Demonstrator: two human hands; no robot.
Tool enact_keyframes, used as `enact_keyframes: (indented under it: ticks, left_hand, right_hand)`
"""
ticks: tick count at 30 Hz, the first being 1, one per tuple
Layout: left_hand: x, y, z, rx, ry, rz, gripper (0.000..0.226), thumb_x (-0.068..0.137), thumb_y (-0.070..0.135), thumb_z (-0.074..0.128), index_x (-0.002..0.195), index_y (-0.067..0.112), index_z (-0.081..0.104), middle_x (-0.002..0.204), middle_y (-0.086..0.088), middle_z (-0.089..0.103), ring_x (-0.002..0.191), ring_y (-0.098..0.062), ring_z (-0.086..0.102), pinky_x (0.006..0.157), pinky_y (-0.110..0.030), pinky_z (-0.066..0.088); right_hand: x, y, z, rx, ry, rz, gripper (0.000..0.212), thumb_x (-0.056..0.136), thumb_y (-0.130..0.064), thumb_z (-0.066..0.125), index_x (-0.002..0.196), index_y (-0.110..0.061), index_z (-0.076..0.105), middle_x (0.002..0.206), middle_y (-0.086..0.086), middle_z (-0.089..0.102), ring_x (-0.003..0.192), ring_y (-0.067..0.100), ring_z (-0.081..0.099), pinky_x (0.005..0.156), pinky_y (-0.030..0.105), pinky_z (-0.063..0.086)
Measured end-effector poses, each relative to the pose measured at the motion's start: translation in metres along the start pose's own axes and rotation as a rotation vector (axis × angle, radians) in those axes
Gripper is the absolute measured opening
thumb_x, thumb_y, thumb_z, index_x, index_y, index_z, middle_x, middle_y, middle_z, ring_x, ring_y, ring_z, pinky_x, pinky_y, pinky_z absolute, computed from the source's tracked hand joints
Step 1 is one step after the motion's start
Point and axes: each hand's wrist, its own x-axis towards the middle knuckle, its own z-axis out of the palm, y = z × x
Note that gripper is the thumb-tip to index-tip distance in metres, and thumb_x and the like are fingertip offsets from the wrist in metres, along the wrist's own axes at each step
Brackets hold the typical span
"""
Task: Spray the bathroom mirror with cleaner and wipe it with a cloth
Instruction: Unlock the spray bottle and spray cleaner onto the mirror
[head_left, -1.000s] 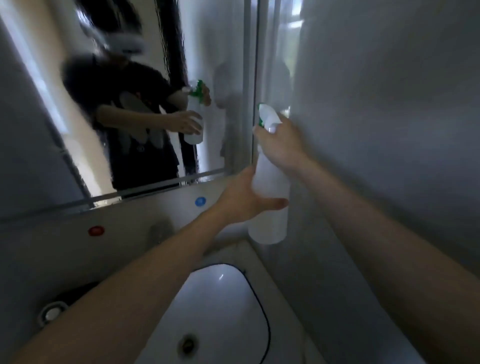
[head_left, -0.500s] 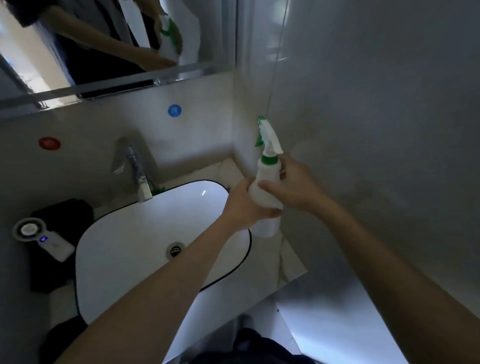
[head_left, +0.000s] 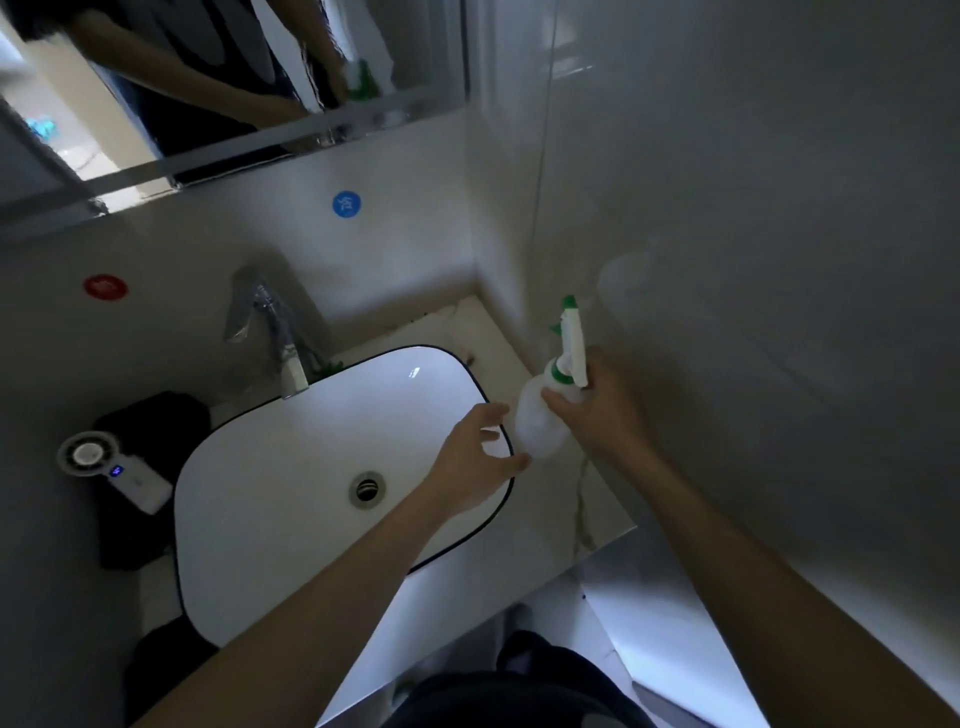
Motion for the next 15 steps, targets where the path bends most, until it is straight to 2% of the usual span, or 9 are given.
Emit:
enact_keyframes:
  ticks: [4, 6, 9, 12, 15]
  left_hand:
    - [-0.004, -0.02, 0.001, -0.044, 0.013, -0.085, 0.04, 0.086, 0.013, 0.081, 0.122, 0.016, 0.065, 0.125, -0.008, 0.066, 0.111, -0.022, 0.065, 0.086, -0.025, 0.05]
    - [-0.005, -0.022, 0.001, -0.087, 0.01, -0.121, 0.032, 0.086, 0.01, 0.08, 0.115, 0.015, 0.068, 0.119, -0.009, 0.069, 0.108, -0.024, 0.067, 0.087, -0.028, 0.054]
    - [-0.007, -0.022, -0.002, -0.122, -0.014, -0.144, 0.029, 0.088, 0.01, 0.077, 0.116, 0.015, 0.07, 0.118, -0.006, 0.07, 0.106, -0.02, 0.069, 0.091, -0.033, 0.056]
    - [-0.009, -0.022, -0.006, -0.167, 0.005, -0.161, 0.027, 0.09, 0.008, 0.074, 0.116, 0.014, 0.07, 0.117, -0.003, 0.071, 0.094, -0.012, 0.07, 0.078, -0.024, 0.055]
    - [-0.009, -0.02, -0.006, -0.16, 0.005, -0.143, 0.028, 0.09, 0.009, 0.074, 0.117, 0.013, 0.069, 0.117, -0.003, 0.071, 0.091, -0.01, 0.07, 0.072, -0.019, 0.053]
  right_hand:
    - [0.003, 0.026, 0.019, -0.016, -0.045, 0.069, 0.034, 0.08, -0.031, 0.078, 0.105, -0.022, 0.057, 0.095, -0.003, 0.064, 0.083, 0.019, 0.064, 0.066, 0.033, 0.052]
    - [0.0, 0.038, 0.027, -0.026, -0.057, 0.089, 0.031, 0.081, -0.025, 0.079, 0.1, -0.02, 0.054, 0.089, -0.005, 0.06, 0.077, 0.016, 0.06, 0.058, 0.027, 0.042]
    - [-0.007, 0.049, 0.038, -0.022, -0.066, 0.103, 0.032, 0.08, -0.019, 0.079, 0.095, -0.021, 0.051, 0.082, -0.011, 0.054, 0.07, 0.01, 0.054, 0.054, 0.024, 0.036]
    - [-0.01, 0.055, 0.044, -0.017, -0.053, 0.111, 0.033, 0.079, -0.017, 0.08, 0.096, -0.019, 0.052, 0.084, -0.009, 0.055, 0.071, 0.012, 0.056, 0.056, 0.025, 0.037]
    - [-0.009, 0.061, 0.046, -0.013, -0.084, 0.144, 0.048, 0.076, -0.021, 0.085, 0.111, -0.016, 0.052, 0.106, 0.002, 0.06, 0.093, 0.021, 0.06, 0.071, 0.03, 0.046]
